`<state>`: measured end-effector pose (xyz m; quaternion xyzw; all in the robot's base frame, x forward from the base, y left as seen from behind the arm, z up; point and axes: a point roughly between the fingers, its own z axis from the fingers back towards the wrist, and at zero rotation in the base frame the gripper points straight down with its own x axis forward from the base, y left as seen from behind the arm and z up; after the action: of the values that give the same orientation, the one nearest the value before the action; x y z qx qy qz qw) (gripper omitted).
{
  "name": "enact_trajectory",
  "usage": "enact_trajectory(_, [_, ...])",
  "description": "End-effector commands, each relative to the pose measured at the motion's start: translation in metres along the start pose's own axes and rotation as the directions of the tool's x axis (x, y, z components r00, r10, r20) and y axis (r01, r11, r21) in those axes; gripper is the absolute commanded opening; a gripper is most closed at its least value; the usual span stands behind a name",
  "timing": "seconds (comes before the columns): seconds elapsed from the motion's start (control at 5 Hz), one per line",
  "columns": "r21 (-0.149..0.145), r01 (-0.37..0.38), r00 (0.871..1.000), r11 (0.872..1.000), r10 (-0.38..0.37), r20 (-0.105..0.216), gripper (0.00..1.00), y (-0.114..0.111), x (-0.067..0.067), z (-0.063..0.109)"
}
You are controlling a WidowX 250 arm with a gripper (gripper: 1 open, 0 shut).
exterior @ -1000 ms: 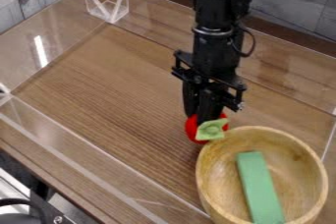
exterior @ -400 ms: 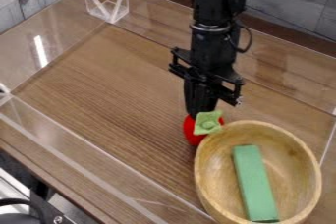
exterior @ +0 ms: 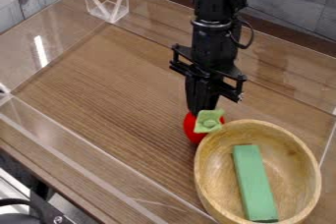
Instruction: Move the red fruit to the right
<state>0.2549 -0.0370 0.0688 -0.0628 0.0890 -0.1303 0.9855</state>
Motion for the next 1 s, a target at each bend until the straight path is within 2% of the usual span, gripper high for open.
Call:
enact_trajectory(0.0, [0.015, -0.023, 0.997, 1.000, 0.021, 0.077, 0.00, -0.001, 0.022, 0.016])
enact_trajectory(0.2, [0.021, -0.023, 0.996, 1.000, 0.022, 0.088, 0.00, -0.003, 0.033, 0.014])
enact_trajectory(0.8, [0.026, -0.019, 0.996, 0.999, 0.017, 0.090, 0.00, -0.002, 0.051, 0.001])
